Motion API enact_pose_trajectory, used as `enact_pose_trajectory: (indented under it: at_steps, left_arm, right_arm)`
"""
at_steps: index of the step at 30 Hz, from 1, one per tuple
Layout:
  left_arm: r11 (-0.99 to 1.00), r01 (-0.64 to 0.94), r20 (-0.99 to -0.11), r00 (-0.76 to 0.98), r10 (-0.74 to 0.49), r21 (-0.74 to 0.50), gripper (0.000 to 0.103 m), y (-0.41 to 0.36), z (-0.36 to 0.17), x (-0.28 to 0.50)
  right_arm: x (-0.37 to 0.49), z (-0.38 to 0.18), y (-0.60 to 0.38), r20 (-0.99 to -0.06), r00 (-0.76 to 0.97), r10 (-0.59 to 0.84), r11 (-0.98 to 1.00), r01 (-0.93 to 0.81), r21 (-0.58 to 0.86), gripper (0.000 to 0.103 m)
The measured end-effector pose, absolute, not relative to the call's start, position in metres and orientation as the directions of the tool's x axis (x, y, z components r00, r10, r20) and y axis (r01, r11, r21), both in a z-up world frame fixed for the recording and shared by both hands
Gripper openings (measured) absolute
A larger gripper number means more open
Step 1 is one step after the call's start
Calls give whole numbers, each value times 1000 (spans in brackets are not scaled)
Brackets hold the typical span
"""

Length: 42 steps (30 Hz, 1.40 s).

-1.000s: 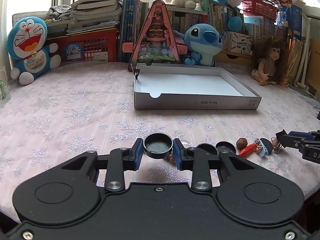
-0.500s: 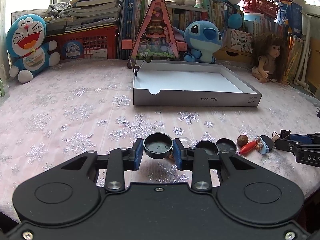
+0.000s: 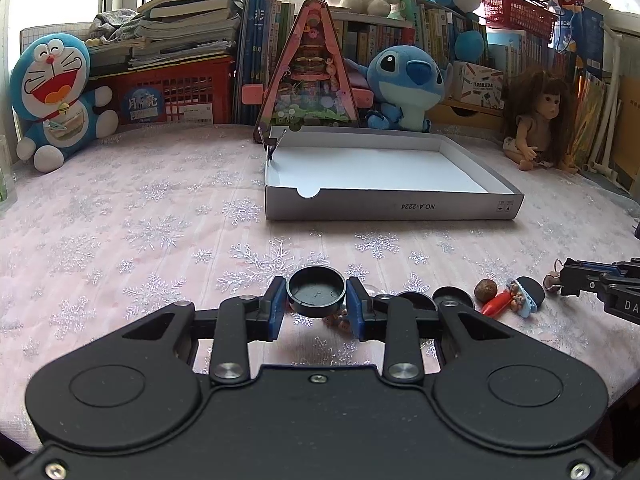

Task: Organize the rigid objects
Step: 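Carry the black lid with the left gripper while the right gripper carries the binder clip into the tray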

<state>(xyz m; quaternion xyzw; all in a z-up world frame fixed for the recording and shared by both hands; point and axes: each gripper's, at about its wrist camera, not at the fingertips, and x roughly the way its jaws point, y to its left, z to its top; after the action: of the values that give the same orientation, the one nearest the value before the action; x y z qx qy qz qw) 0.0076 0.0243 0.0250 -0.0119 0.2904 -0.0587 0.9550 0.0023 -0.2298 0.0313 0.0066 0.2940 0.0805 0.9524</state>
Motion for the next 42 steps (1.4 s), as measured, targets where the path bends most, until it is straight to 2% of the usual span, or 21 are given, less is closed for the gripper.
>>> enact_pose_trajectory:
  at_steps: [13, 23, 29, 34, 42]
  left_arm:
    - [989, 123, -535, 832, -147, -81, 30, 23, 38, 28]
    - [983, 118, -520, 836, -175, -141, 30, 28, 64, 85]
    - [975, 122, -550, 809, -207, -188, 30, 26, 71, 142]
    - [981, 101, -578, 796, -179, -165, 30, 14, 68, 186]
    - [988, 79, -663, 733, -150, -135, 30, -5, 44, 250]
  right_arm:
    - [11, 47, -236, -519, 843, 141, 990, -123, 69, 18]
    - [61, 66, -243, -512, 846, 151, 987, -98, 129, 18]
    - [109, 74, -246, -532, 829, 172, 978, -79, 192, 18]
    - [152, 73, -245, -558, 800, 219, 962, -81, 260, 18]
    - [208, 59, -239, -612, 763, 208, 962, -47, 269, 18]
